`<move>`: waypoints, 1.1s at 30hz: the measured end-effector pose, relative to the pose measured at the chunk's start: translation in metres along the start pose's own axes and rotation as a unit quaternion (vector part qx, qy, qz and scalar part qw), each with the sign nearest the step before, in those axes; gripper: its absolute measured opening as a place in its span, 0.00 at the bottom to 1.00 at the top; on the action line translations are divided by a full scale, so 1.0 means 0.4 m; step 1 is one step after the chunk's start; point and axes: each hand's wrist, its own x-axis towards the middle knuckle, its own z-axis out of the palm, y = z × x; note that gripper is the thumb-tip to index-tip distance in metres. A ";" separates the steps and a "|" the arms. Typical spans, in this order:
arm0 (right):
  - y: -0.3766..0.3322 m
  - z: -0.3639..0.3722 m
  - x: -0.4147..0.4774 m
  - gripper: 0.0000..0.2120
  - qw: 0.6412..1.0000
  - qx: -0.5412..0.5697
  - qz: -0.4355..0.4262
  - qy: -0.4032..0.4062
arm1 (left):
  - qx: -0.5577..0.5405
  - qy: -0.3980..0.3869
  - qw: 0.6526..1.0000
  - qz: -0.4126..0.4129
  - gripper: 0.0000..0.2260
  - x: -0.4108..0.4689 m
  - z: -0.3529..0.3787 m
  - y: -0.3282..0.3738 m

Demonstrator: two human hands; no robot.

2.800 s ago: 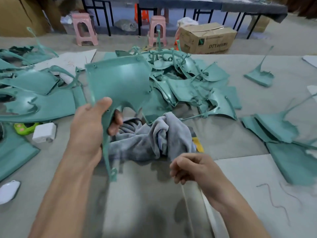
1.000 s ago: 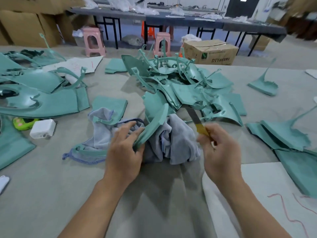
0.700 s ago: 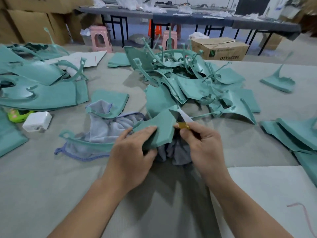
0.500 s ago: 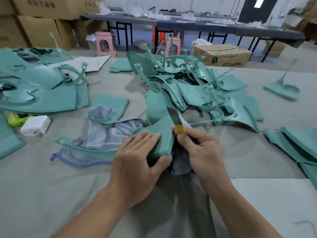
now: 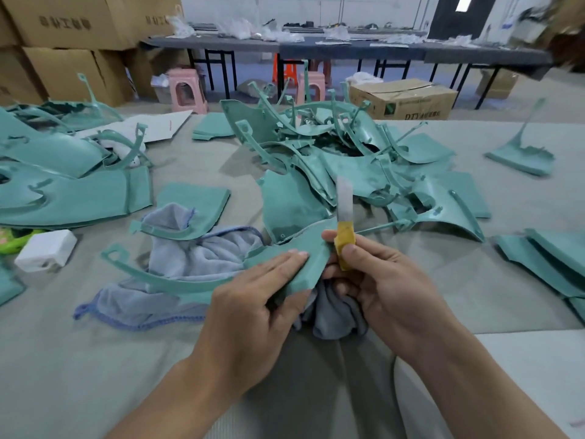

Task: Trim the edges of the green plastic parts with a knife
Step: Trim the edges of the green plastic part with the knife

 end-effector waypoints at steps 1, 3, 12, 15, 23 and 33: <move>-0.001 -0.003 0.000 0.13 1.000 0.006 0.006 0.002 | 0.005 -0.005 1.000 0.005 0.19 -0.001 -0.001 0.001; -0.004 -0.009 -0.003 0.12 1.000 0.013 0.014 0.005 | 0.006 -0.011 1.000 0.013 0.20 -0.002 -0.005 0.010; -0.011 0.001 -0.031 0.11 0.994 0.028 0.055 -0.094 | 0.101 0.119 0.984 0.088 0.14 -0.011 -0.009 0.057; -0.007 0.010 -0.033 0.11 0.995 0.075 0.064 -0.014 | 0.122 0.117 0.980 0.102 0.12 -0.010 -0.003 0.042; -0.007 0.003 -0.032 0.11 0.998 0.048 0.045 0.018 | 0.114 0.073 0.981 0.139 0.13 -0.017 0.001 0.026; -0.012 0.012 -0.033 0.09 0.998 0.006 -0.031 0.063 | 0.102 -0.038 0.993 -0.050 0.20 -0.005 -0.033 -0.018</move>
